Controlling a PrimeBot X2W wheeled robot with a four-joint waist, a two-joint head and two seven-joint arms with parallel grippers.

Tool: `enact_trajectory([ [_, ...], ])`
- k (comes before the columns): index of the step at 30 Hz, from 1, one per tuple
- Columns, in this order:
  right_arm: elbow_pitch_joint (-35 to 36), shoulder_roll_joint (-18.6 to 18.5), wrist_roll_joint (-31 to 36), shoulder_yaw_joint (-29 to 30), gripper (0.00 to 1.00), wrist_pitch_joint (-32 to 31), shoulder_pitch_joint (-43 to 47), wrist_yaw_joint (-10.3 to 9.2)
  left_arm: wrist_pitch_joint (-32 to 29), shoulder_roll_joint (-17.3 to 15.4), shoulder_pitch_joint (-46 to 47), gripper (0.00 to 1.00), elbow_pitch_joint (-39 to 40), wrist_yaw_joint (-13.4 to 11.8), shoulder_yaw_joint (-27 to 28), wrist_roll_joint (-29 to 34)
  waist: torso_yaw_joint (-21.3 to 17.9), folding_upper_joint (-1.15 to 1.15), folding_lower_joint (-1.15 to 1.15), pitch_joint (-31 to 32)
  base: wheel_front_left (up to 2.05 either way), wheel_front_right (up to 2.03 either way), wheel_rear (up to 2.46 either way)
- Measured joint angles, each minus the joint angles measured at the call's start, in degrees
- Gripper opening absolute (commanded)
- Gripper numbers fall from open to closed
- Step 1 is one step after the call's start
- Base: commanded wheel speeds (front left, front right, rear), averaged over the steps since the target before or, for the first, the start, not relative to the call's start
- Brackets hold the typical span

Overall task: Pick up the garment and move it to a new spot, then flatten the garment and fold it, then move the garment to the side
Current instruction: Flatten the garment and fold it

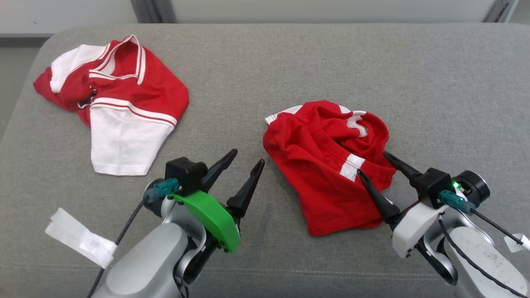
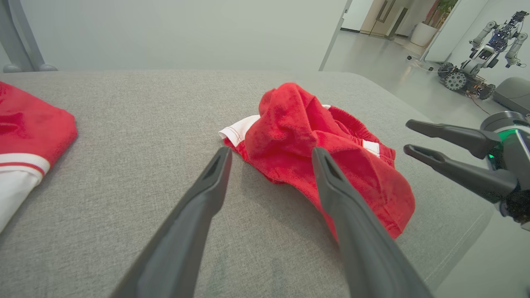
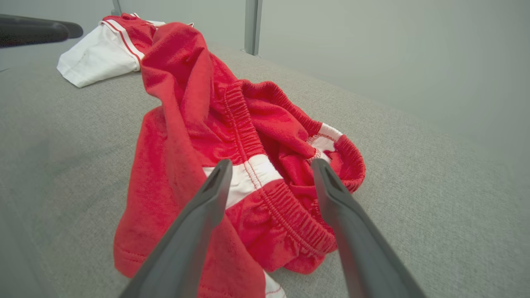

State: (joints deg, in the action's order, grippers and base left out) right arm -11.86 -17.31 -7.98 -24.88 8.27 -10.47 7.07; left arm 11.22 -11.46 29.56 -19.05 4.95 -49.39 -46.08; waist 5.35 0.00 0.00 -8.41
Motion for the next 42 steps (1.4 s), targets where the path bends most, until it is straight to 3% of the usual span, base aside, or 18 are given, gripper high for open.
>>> enact_trajectory([
  [13, -2.15, -7.79, -7.68, -9.42, 1.00, -7.19, -3.75, 0.07, 0.70, 0.87, -8.16, 1.00, 5.67, -2.54, -0.33, -2.65, 7.12, 0.00, 0.00, 3.83, 0.00, 0.00, 0.00],
  [20, -2.26, -11.31, -12.38, -10.31, 1.00, -8.91, -7.33, 0.07, 0.97, 0.79, -9.77, 1.00, 8.39, -3.43, 0.14, -3.00, 9.60, 0.00, 0.00, 3.44, 0.00, 0.00, 0.00],
  [32, -4.10, -12.45, -19.93, -14.45, 1.00, -12.16, -7.88, 0.07, 1.44, -2.00, -10.81, 1.00, 12.01, -5.05, 1.78, -2.98, 10.02, 0.00, 0.00, 1.28, 0.00, 0.00, 0.00],
  [42, -5.36, -15.67, -21.35, -15.34, 1.00, -12.80, -9.83, 0.07, 1.42, -2.54, -10.82, 1.00, 13.97, -5.34, 1.81, -2.97, 9.26, 0.00, 0.00, 0.02, 0.00, 0.00, 0.00],
])
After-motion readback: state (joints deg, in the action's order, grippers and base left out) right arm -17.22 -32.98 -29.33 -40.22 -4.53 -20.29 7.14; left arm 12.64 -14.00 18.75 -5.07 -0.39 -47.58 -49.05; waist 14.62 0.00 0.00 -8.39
